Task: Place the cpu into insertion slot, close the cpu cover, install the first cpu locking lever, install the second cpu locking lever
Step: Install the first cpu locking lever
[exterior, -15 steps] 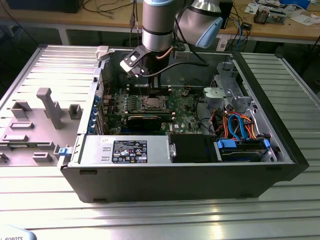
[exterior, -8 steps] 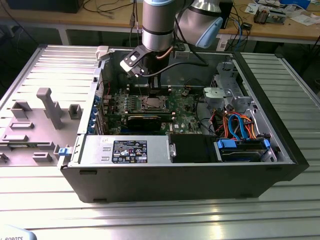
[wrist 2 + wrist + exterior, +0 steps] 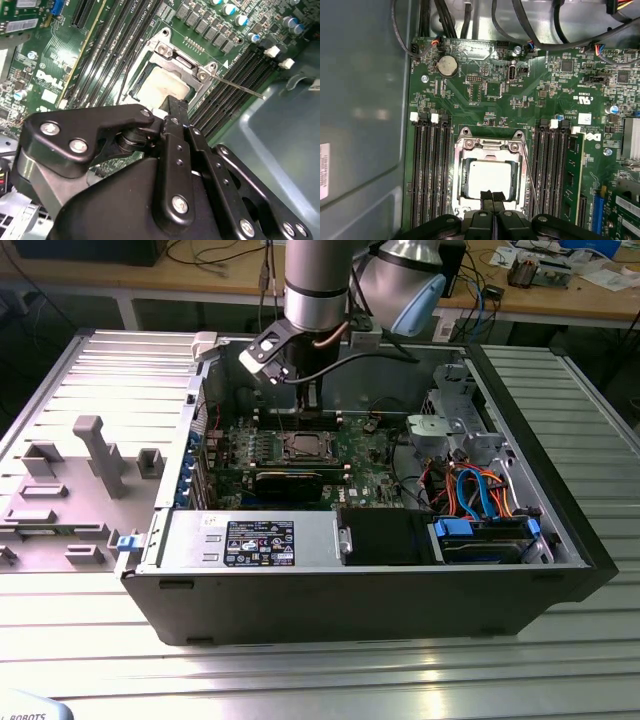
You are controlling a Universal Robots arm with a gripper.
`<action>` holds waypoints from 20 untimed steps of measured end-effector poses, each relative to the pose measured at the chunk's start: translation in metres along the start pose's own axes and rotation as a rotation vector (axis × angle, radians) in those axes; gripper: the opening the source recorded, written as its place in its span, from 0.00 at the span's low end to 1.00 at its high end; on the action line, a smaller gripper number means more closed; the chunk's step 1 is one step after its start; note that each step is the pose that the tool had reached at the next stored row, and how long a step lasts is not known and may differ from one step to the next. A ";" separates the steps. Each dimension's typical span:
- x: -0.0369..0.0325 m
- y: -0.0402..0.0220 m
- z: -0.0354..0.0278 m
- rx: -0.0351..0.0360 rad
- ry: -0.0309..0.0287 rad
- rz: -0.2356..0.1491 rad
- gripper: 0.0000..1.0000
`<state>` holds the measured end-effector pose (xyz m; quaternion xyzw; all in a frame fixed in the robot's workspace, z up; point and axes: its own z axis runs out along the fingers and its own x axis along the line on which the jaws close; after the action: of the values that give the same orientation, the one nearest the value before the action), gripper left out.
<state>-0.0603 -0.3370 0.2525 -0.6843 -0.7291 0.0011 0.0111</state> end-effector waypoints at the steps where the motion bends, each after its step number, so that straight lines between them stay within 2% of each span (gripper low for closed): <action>1: 0.0000 -0.0001 -0.0040 0.0000 0.0000 0.000 0.11; 4: 0.0002 -0.0002 -0.0132 0.0000 -0.0001 0.000 0.11; 5: 0.0002 -0.0002 -0.0143 0.0000 -0.0002 0.000 0.11; 12: 0.0002 -0.0002 -0.0144 0.0000 -0.0005 -0.004 0.11; 19: 0.0002 -0.0003 -0.0144 0.0023 -0.0031 -0.161 0.11; 20: 0.0002 -0.0003 -0.0144 0.0025 -0.0033 -0.175 0.11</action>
<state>-0.0603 -0.3370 0.2669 -0.6181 -0.7860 0.0021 0.0108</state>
